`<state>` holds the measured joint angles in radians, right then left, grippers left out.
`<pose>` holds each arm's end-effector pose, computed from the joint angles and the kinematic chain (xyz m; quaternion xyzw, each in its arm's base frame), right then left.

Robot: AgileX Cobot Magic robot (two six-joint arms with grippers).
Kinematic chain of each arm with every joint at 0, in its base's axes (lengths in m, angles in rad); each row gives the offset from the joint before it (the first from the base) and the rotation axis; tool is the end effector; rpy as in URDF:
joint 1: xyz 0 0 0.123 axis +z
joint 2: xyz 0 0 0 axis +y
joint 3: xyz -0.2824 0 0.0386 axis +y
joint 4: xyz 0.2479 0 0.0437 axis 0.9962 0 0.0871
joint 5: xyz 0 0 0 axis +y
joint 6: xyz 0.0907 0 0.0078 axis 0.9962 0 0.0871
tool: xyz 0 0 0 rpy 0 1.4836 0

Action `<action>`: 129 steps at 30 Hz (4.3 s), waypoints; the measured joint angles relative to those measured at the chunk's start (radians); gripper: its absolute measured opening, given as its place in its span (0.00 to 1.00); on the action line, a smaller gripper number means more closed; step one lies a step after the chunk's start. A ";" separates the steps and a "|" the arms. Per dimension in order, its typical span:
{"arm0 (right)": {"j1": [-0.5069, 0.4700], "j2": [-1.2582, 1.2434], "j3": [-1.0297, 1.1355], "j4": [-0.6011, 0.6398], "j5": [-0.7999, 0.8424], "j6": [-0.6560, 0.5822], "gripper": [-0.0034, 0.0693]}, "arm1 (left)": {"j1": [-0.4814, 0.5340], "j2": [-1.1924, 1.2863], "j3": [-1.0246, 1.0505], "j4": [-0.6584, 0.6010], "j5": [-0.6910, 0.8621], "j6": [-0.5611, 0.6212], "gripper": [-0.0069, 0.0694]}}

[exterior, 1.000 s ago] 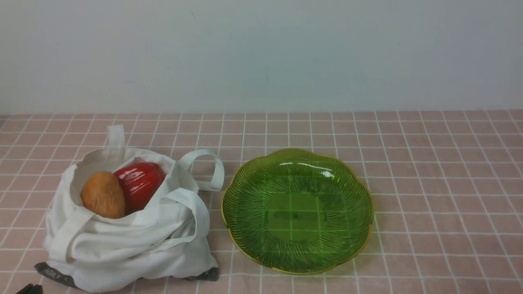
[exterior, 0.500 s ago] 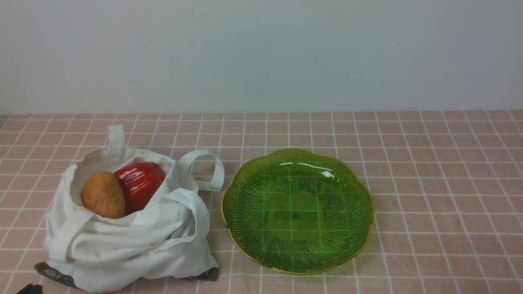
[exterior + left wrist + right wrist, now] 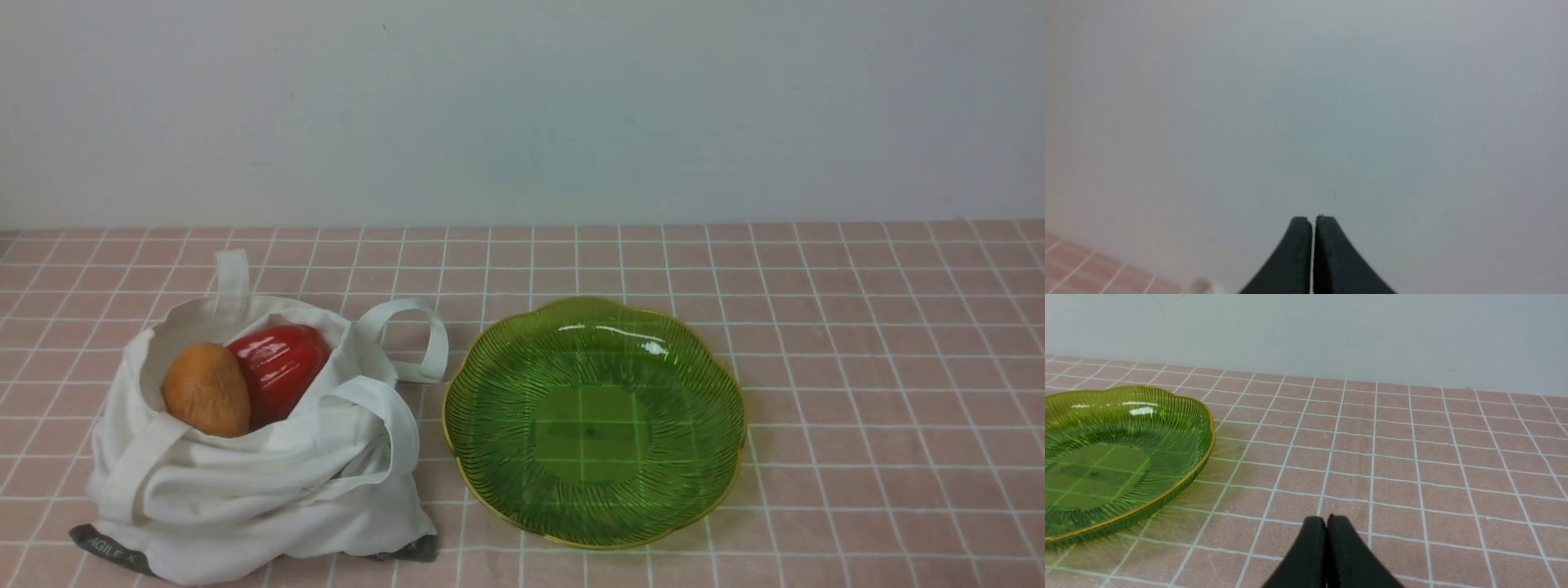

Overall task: Take vegetables from bag on pink coffee tablecloth place on plate.
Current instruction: 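Reach into the cloth bag and grasp the potato inside with the left gripper, then take the potato out of the bag and place it on the plate with the left gripper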

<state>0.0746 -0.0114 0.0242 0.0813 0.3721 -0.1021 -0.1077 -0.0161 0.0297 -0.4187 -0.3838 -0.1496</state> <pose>0.0523 0.0066 0.1722 -0.0493 0.8023 0.0262 0.5943 0.0486 0.0086 0.2345 -0.1787 0.5132 -0.2280 0.8079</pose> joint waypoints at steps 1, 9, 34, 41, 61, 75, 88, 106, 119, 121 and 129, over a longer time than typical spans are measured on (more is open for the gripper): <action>0.000 0.000 0.000 0.000 0.000 0.000 0.03 | 0.000 0.000 0.000 -0.007 -0.031 0.005 0.08; 0.000 0.000 0.000 0.000 0.000 0.000 0.03 | 0.000 0.000 0.000 -0.011 0.081 0.078 0.08; 0.000 0.000 0.000 0.000 0.000 0.000 0.03 | 0.000 0.872 -0.883 0.113 1.173 0.296 0.08; 0.000 0.000 0.000 0.000 0.000 0.000 0.03 | 0.000 1.218 -1.069 0.248 1.342 0.272 0.08; 0.000 0.000 0.000 0.000 0.000 0.000 0.03 | 0.000 1.526 -1.148 0.448 1.125 0.198 0.49; 0.000 0.000 0.000 0.000 0.000 0.000 0.03 | 0.000 1.705 -1.148 0.557 1.118 0.079 0.89; 0.000 0.000 0.000 0.000 0.000 0.000 0.03 | -0.003 1.664 -1.179 0.539 1.174 0.077 0.76; 0.000 0.000 0.000 0.000 0.000 0.000 0.03 | -0.290 1.505 -1.323 0.660 1.116 0.029 0.76; 0.000 0.000 0.000 0.000 0.000 0.000 0.03 | -0.044 1.524 -1.320 0.930 1.412 -0.150 0.76; 0.000 0.000 0.000 0.000 0.000 0.000 0.03 | -0.002 1.521 -1.320 0.901 1.422 -0.129 0.76; 0.000 0.000 0.000 0.000 0.000 0.000 0.03 | 0.076 1.434 -1.320 0.764 1.426 -0.103 0.76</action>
<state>0.0746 -0.0114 0.0242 0.0813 0.3721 -0.1021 -0.0313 1.4180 -1.2899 0.3451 1.0426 -0.2531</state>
